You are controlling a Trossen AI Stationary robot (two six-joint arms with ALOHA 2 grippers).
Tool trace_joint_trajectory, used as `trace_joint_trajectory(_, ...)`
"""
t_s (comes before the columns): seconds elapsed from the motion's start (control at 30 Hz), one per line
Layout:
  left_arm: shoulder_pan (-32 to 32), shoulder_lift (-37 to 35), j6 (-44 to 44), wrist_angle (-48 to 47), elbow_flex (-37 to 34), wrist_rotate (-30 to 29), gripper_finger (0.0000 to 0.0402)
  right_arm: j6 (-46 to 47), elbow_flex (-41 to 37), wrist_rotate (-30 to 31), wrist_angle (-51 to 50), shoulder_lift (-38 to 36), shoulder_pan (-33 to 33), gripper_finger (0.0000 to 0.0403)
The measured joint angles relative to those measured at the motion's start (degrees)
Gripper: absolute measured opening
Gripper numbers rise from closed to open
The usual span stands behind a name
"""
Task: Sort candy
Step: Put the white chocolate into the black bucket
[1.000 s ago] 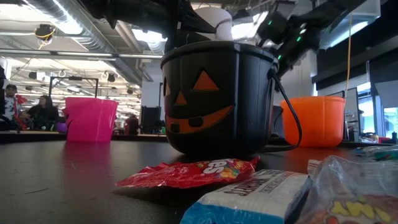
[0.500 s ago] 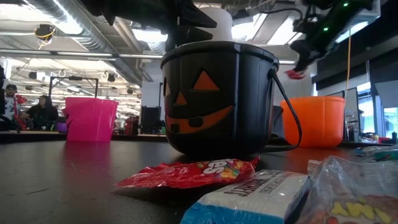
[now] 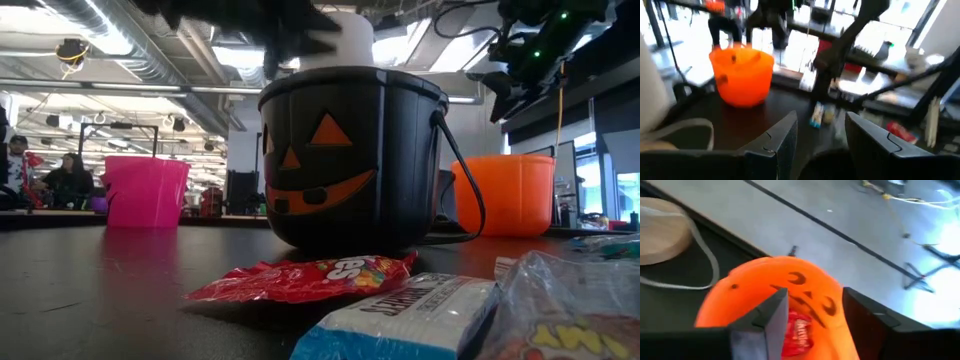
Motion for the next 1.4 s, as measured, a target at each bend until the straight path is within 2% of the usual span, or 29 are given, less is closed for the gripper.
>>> trace_joint_trajectory(0.1,-0.4,-5.1,2.3,-12.1,4.6,-0.3,0.0156,0.1,0.0,-7.1,2.6,-1.4,0.1,0.0205)
trace_joint_trajectory(0.2,-3.1,-7.6,4.0,-28.9,10.7,-2.0,0.0156,0.1,0.0,-18.7,6.8,-4.1,0.1,0.0208)
trace_joint_trajectory(0.37,-10.1,-7.0,-4.1,-55.8,19.8,-5.9,0.0156,4.3,0.0,-36.2,15.0,-8.5,0.1,0.0209)
trace_joint_trajectory(0.5,-17.3,-4.8,-14.8,-65.6,19.8,-3.8,0.0156,7.6,0.0,-45.9,20.3,-11.3,0.1,0.0209)
trace_joint_trajectory(0.6,-23.1,-3.2,-21.7,-69.1,18.9,-3.0,0.0156,8.3,0.0,-51.7,23.5,-12.1,1.3,0.0209)
trace_joint_trajectory(0.8,-33.0,-1.8,-35.8,-69.3,12.4,-2.7,0.0156,7.8,0.0,-51.1,27.7,-11.8,10.1,0.0209)
trace_joint_trajectory(1.03,-40.9,-1.7,-50.0,-68.9,6.5,-2.4,0.0156,6.1,0.0,-45.3,33.1,-10.8,22.2,0.0209)
trace_joint_trajectory(1.23,-44.4,-1.7,-56.0,-67.7,2.4,2.4,0.0156,2.7,0.0,-38.6,34.5,-7.3,31.3,0.0209)
trace_joint_trajectory(1.4,-46.1,-1.7,-54.5,-64.8,0.3,4.3,0.0156,0.2,0.0,-35.2,36.3,-3.5,35.5,0.0209)
